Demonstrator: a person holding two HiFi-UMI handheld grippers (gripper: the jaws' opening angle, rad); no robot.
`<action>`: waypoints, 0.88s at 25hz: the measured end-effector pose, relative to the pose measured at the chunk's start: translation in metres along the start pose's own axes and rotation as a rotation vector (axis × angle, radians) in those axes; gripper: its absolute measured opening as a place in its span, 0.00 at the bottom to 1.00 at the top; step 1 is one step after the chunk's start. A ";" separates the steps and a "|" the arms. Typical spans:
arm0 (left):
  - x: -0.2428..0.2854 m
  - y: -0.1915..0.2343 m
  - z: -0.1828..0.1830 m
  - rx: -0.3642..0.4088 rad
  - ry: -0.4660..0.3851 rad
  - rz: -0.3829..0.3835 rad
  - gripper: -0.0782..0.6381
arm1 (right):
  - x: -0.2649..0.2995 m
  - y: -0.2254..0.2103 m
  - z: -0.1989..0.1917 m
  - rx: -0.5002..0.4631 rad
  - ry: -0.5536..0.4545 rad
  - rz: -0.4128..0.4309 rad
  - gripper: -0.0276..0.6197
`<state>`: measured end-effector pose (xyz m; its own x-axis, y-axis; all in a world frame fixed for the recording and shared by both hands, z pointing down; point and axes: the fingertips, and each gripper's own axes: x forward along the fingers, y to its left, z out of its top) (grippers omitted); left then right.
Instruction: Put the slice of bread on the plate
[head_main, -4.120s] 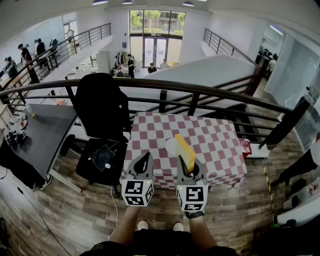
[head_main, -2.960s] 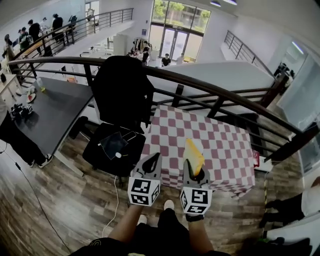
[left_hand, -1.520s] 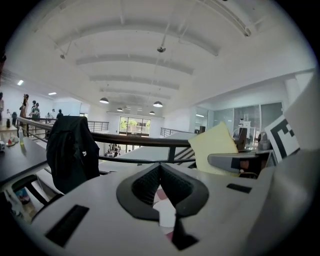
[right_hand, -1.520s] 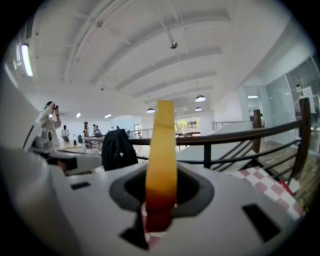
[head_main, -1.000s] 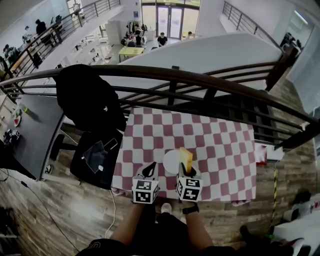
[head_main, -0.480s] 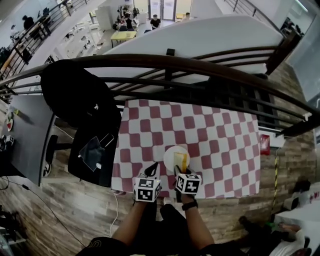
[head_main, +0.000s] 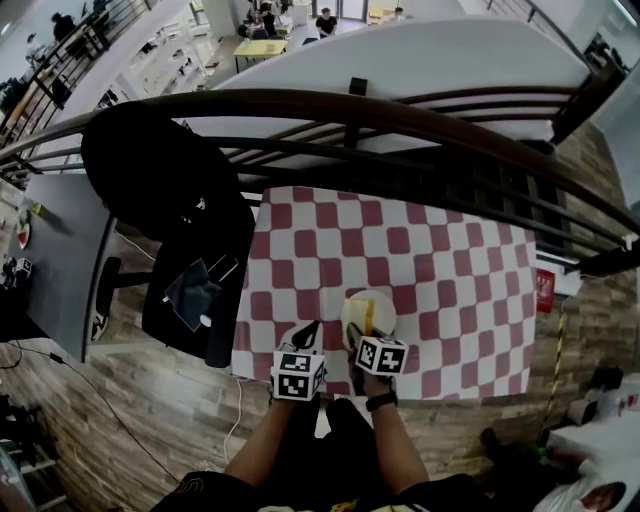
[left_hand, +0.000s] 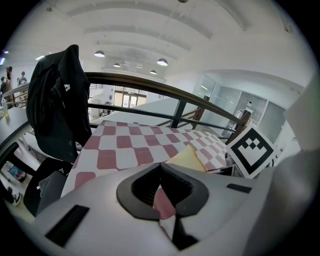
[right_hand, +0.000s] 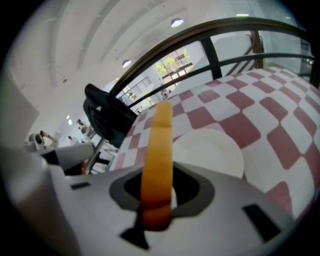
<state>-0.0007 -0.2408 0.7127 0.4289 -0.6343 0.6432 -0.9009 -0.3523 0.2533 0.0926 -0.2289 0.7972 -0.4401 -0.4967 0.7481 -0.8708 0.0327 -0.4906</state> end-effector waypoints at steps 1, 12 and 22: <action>0.000 0.002 -0.001 0.000 0.004 0.002 0.14 | 0.003 0.000 -0.002 -0.007 0.008 -0.005 0.21; 0.004 0.012 0.007 0.011 0.008 0.010 0.14 | 0.010 -0.032 0.008 -0.158 0.056 -0.160 0.33; 0.007 0.006 0.009 0.048 0.023 -0.008 0.14 | -0.002 -0.071 0.019 -0.261 0.073 -0.364 0.67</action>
<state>-0.0027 -0.2533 0.7125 0.4342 -0.6158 0.6575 -0.8930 -0.3905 0.2239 0.1594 -0.2464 0.8224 -0.1010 -0.4540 0.8853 -0.9937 0.0892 -0.0677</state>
